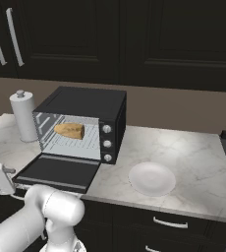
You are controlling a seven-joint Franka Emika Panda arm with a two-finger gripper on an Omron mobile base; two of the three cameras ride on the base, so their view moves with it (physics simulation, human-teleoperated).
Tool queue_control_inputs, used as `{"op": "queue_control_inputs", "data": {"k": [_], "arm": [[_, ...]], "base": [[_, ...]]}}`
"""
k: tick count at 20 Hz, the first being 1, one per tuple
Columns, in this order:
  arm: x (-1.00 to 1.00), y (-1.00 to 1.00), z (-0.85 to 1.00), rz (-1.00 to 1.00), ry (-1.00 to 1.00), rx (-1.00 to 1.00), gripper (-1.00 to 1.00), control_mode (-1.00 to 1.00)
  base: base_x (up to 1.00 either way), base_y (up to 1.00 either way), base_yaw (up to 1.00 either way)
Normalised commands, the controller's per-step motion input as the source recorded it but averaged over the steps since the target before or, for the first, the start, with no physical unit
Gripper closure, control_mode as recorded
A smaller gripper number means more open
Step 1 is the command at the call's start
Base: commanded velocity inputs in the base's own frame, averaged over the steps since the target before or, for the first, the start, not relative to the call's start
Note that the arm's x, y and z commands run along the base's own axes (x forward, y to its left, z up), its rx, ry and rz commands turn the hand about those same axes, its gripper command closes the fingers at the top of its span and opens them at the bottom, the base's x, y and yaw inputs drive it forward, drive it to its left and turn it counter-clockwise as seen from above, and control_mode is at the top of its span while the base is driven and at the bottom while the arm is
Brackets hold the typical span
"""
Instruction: Pull the toaster oven rack outwards. Pick up the baguette from the plate and place it on the toaster oven rack. Close the toaster oven door fully and set the temperature to the lowest setting.
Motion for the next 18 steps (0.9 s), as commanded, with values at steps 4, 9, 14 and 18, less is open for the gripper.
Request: {"op": "queue_control_inputs", "data": {"k": [4,9,14,18], "arm": [[0.00,-0.32,0.50,0.00,0.00,-0.12,-1.00,-1.00],[0.15,-0.37,0.73,0.00,0.00,-0.05,-1.00,-1.00],[0.35,-0.41,0.64,0.07,0.01,-0.01,-1.00,-1.00],[0.47,-0.41,0.53,0.17,0.02,0.00,-1.00,-1.00]], "base": [[0.00,0.00,0.00],[0.00,0.00,0.00],[0.00,0.00,0.00],[0.00,0.00,0.00]]}}
